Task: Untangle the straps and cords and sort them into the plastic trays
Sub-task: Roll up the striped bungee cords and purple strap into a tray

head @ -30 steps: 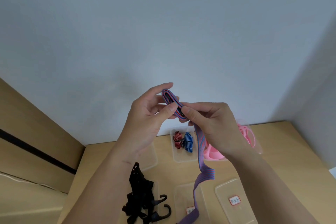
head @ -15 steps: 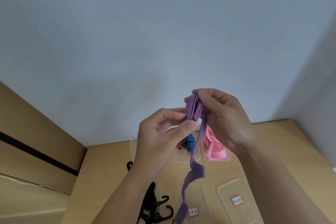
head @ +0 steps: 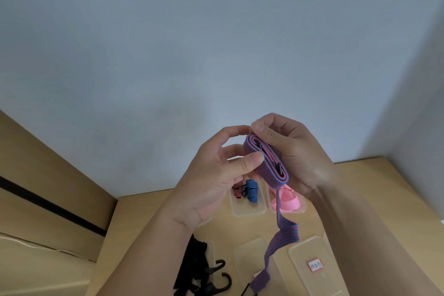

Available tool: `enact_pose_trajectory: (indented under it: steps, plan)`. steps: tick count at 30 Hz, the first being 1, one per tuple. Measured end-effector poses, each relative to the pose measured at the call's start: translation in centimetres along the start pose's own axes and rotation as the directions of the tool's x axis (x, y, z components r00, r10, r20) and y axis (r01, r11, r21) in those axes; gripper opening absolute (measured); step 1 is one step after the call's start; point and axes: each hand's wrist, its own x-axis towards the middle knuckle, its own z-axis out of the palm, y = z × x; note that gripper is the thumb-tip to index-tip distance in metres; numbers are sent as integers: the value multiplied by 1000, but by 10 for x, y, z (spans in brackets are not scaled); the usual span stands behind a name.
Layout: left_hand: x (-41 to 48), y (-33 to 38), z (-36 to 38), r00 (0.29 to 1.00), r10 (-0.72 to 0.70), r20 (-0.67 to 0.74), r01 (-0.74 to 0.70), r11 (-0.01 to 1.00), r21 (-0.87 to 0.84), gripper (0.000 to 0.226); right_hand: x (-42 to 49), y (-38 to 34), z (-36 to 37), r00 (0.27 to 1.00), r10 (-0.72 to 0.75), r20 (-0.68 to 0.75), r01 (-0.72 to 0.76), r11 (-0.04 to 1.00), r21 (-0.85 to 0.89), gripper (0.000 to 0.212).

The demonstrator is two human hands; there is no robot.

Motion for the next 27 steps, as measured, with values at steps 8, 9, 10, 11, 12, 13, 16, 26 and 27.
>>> enact_pose_trajectory:
  steps: [8,9,10,11,12,13,16,26,27]
  plan:
    - [4,2,7,987,162,22,-164,977,139,24,-1,-4,0,998,69,-5,-69,996,51,32]
    - [4,4,8,982,184,29,-187,972,144,24,-2,-5,-1,995,103,12,-104,990,99,32]
    - [3,5,10,979,204,25,-206,969,138,24,-3,-5,-1,989,144,27,-146,980,136,31]
    - [2,7,14,975,221,5,-220,969,117,24,-3,-5,-1,982,184,43,-188,967,171,31]
    - [2,10,18,972,235,-27,-232,969,87,24,-3,-3,-2,976,209,64,-218,951,218,32]
    - [1,11,22,964,255,-71,-250,966,70,23,-2,-2,-2,974,211,88,-227,936,270,38]
    - [9,8,26,905,358,-229,-332,932,147,17,0,6,5,978,176,107,-201,930,306,73]
    - [26,-12,25,639,669,-380,-472,731,492,25,-4,6,35,962,224,-158,-203,970,137,51]
    - [27,-14,21,598,734,-324,-497,656,569,26,-5,3,36,956,247,-160,-225,964,144,51]
